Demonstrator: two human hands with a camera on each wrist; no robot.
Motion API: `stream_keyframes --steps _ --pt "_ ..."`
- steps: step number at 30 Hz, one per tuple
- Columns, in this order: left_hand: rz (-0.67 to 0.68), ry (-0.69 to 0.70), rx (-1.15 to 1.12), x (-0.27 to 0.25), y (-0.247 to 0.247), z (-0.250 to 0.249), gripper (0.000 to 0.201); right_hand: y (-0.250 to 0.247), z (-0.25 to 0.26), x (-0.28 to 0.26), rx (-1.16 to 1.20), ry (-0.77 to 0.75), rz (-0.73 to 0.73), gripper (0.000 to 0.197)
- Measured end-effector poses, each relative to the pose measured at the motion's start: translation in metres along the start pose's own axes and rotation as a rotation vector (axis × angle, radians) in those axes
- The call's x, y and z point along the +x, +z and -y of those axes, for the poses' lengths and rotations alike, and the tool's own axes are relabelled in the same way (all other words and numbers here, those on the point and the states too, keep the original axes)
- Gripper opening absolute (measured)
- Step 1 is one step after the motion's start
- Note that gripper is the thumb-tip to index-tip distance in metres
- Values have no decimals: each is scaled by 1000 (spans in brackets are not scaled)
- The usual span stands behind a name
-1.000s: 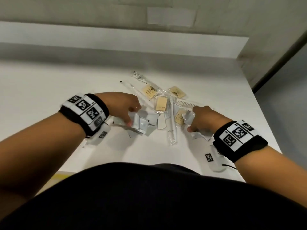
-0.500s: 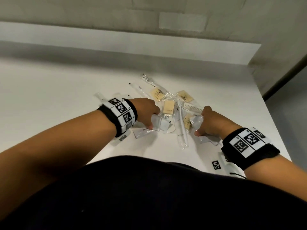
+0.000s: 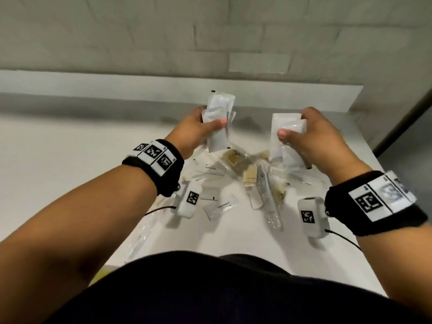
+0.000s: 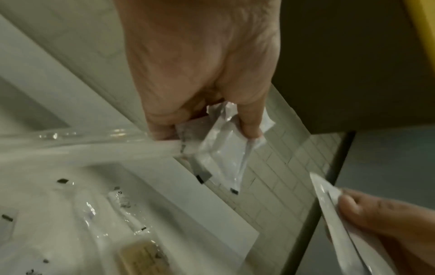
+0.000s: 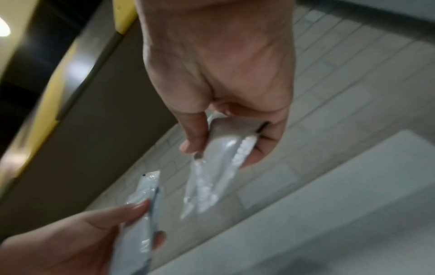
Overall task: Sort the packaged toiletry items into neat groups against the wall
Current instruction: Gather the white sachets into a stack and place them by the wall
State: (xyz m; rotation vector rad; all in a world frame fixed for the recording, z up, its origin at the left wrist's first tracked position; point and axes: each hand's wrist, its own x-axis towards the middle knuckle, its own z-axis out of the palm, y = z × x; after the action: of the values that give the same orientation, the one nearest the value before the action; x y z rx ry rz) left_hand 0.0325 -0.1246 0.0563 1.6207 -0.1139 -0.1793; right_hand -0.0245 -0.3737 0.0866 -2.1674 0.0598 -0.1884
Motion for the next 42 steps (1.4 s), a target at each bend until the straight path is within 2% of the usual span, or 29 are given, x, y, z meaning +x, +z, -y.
stream_keyframes --steps 3,7,12,16,19,21,23,26,27,29,31,34,36,38,40,42 --pt "0 -13 -89 -6 0 -2 29 39 37 6 188 -102 95 26" --pt "-4 27 -118 -14 -7 -6 18 93 62 22 137 -144 125 27" --pt "45 -59 -345 -20 -34 -7 44 129 78 33 276 -128 132 23" --pt "172 -169 -498 -23 -50 -11 64 149 96 34 312 -114 112 24" --pt "233 -165 -495 -28 -56 -12 35 161 105 34 375 -67 72 13" --pt "166 -147 -463 -30 -64 -8 30 164 106 33 414 -27 49 23" --pt "82 -108 -448 -30 -73 -3 31 164 103 29 436 13 84 34" --pt "15 -67 -450 -28 -85 3 35 168 98 17 411 19 228 25" --pt "9 -65 -460 -28 -89 4 34 169 95 16 407 -3 211 23" --pt "-3 -90 -488 -27 -97 5 30 170 95 18 433 -60 60 16" --pt "5 -152 -537 -26 -106 6 33 169 95 21 453 -165 -72 26" --pt "162 -196 -511 -27 -115 7 29 173 94 19 381 -274 -68 39" --pt "224 -166 -394 -28 -117 10 33 179 90 19 350 -243 -32 45" --pt "194 -146 -338 -27 -119 13 41 185 87 17 366 -221 -59 49" --pt "144 -134 -339 -25 -123 15 51 187 89 15 384 -212 -163 38" --pt "103 -118 -343 -24 -128 19 55 188 90 14 469 -127 -221 23"
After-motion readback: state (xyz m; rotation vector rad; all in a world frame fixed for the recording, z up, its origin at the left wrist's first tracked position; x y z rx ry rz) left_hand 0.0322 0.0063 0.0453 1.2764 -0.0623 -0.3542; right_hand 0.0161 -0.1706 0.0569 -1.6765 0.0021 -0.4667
